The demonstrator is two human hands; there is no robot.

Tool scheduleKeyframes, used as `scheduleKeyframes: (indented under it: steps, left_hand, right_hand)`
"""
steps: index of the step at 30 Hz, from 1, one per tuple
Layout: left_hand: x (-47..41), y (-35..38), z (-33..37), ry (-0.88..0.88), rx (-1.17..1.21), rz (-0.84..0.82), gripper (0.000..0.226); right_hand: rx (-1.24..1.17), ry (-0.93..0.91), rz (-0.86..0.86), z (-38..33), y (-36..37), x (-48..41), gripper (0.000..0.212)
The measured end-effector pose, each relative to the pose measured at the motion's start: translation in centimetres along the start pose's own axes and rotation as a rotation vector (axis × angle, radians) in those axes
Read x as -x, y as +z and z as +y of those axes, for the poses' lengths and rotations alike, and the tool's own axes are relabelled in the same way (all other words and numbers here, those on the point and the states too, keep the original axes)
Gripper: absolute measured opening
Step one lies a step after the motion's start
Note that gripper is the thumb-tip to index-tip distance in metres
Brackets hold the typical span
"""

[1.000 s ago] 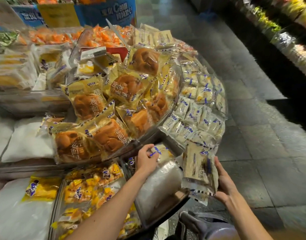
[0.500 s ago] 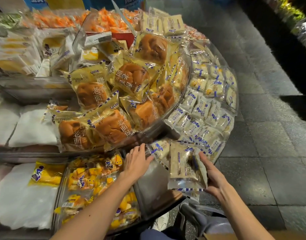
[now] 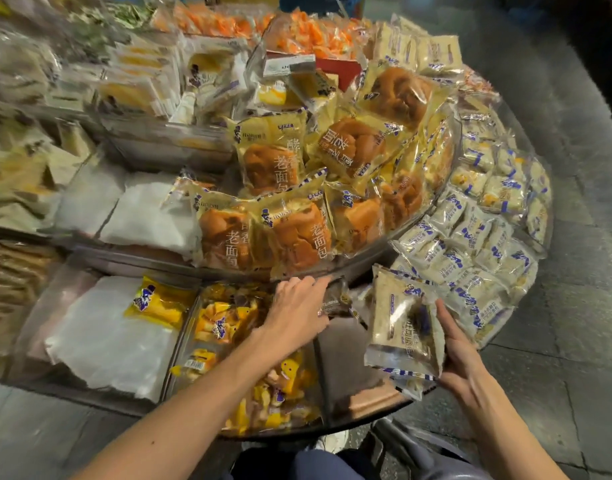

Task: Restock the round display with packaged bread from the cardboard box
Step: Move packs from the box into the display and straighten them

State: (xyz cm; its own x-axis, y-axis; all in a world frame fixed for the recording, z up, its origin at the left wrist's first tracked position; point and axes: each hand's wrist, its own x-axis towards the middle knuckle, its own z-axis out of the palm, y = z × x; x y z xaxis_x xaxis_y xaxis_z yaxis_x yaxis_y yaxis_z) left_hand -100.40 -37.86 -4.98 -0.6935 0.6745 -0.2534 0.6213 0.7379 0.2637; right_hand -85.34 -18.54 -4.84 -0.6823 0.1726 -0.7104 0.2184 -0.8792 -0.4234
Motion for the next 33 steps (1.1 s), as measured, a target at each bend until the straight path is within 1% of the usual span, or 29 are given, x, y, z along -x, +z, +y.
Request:
scheduleKeyframes:
  steps: [2, 5, 6, 8, 9, 10, 11, 13, 14, 16, 17, 19, 20, 21, 23, 26, 28, 29, 31, 33]
  left_hand:
    - [2.3, -2.0, -1.9, -0.004, 0.136, -0.006, 0.071]
    - [6.1, -5.1, -5.6, 0.011, 0.268, 0.003, 0.069]
    - [7.3, -6.3, -7.1, 0.019, 0.313, 0.001, 0.068]
    - [9.2, -9.0, -10.5, 0.024, 0.404, -0.002, 0.065]
    - [10.0, -10.4, -12.4, 0.024, 0.444, 0.019, 0.064]
    - [10.5, -11.8, -14.6, 0.027, 0.465, 0.055, 0.063]
    - [10.9, -13.2, -16.8, 0.037, 0.464, 0.104, 0.061]
    - [10.5, -15.7, -21.9, 0.073, 0.416, 0.222, 0.058]
    - [9.7, -16.6, -24.6, 0.087, 0.374, 0.284, 0.057]
    - [6.6, -17.7, -30.1, 0.101, 0.254, 0.388, 0.055]
    - [4.6, -17.9, -32.8, 0.11, 0.201, 0.408, 0.053]
    - [0.4, -17.8, -37.4, 0.12, 0.137, 0.399, 0.048]
    - [-1.6, -17.6, -39.1, 0.131, 0.115, 0.381, 0.046]
    - [-3.5, -17.2, -40.5, 0.153, 0.082, 0.358, 0.044]
    - [-6.5, -16.2, -42.2, 0.172, -0.026, 0.31, 0.04]
    - [-9.4, -15.2, -43.3, 0.109, -0.167, 0.29, 0.033]
    - [-10.3, -15.0, -43.3, 0.068, -0.152, 0.304, 0.03]
    - [-10.5, -14.8, -43.2, 0.057, -0.139, 0.283, 0.031]
    - [-10.9, -14.1, -43.0, 0.076, -0.129, 0.207, 0.036]
    - [-11.1, -13.2, -43.2, 0.099, -0.081, 0.173, 0.046]
  right_hand:
    - [0.033, 0.012, -0.014, 0.7, 1.5, 0.1, 0.085]
    - [0.069, 0.027, -0.052, 2.1, 4.1, -0.1, 0.087]
    - [0.076, 0.023, -0.051, 2.6, 4.9, -0.2, 0.089]
    - [0.079, 0.003, -0.045, 3.7, 6.4, -0.7, 0.104]
    - [0.082, -0.01, -0.042, 4.4, 7.3, -0.8, 0.111]
    - [0.086, -0.022, -0.05, 5.0, 8.3, -1.0, 0.113]
    - [0.077, -0.038, -0.076, 5.5, 9.2, -1.0, 0.111]
    - [0.04, -0.079, -0.098, 6.7, 11.0, -1.1, 0.096]
    - [0.026, -0.106, -0.089, 7.4, 11.9, -1.1, 0.094]
    - [0.014, -0.15, -0.071, 8.6, 13.8, -1.0, 0.104]
    - [0.008, -0.168, -0.062, 9.3, 14.6, -1.2, 0.101]
    - [-0.021, -0.206, -0.094, 10.6, 17.0, -0.8, 0.07]
    - [-0.037, -0.221, -0.101, 11.1, 18.2, -0.7, 0.058]
    - [-0.043, -0.232, -0.102, 11.7, 19.2, -0.5, 0.054]
    - [-0.024, -0.235, -0.087, 12.8, 20.1, -0.7, 0.054]
    - [-0.004, -0.223, -0.027, 14.1, 20.3, -1.4, 0.075]
    - [0.015, -0.215, 0.01, 14.6, 20.5, -1.8, 0.082]
    - [0.025, -0.207, 0.004, 14.7, 21.0, -1.9, 0.083]
    - [0.029, -0.207, -0.02, 14.9, 22.2, -2.0, 0.08]
    - [0.034, -0.208, -0.052, 15.1, 23.5, -1.8, 0.078]
